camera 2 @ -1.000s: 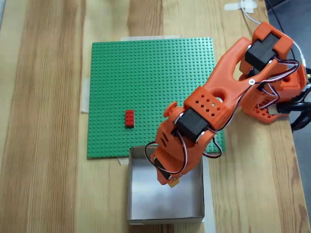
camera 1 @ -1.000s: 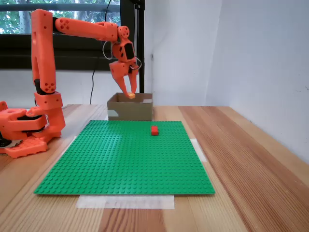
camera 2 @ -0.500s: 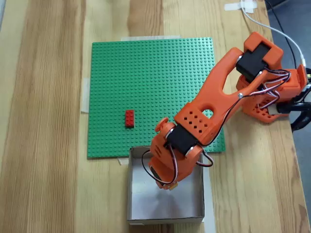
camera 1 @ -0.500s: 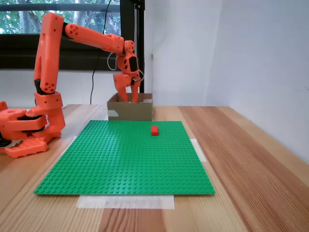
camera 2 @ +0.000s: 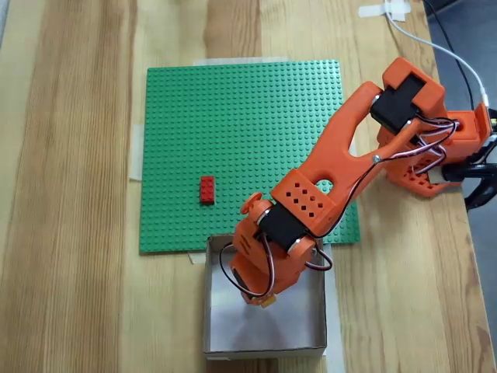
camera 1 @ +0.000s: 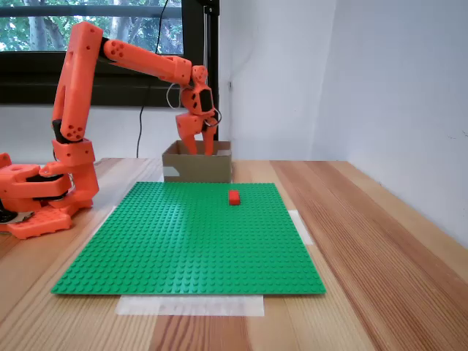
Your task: Pick the yellow lego block and put it in the box.
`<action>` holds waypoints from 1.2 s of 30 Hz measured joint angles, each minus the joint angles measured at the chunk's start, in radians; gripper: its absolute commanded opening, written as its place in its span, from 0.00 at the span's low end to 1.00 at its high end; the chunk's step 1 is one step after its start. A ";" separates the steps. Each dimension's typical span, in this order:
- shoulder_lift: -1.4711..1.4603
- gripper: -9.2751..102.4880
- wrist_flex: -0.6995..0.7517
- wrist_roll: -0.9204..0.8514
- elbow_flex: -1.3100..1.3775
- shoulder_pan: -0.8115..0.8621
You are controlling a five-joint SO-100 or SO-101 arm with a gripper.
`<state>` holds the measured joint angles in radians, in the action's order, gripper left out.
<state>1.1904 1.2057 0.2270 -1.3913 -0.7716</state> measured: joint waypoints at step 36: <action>0.449 0.21 0.008 -0.107 -0.176 0.061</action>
<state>1.6398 1.2134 0.1197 -1.5677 -0.7102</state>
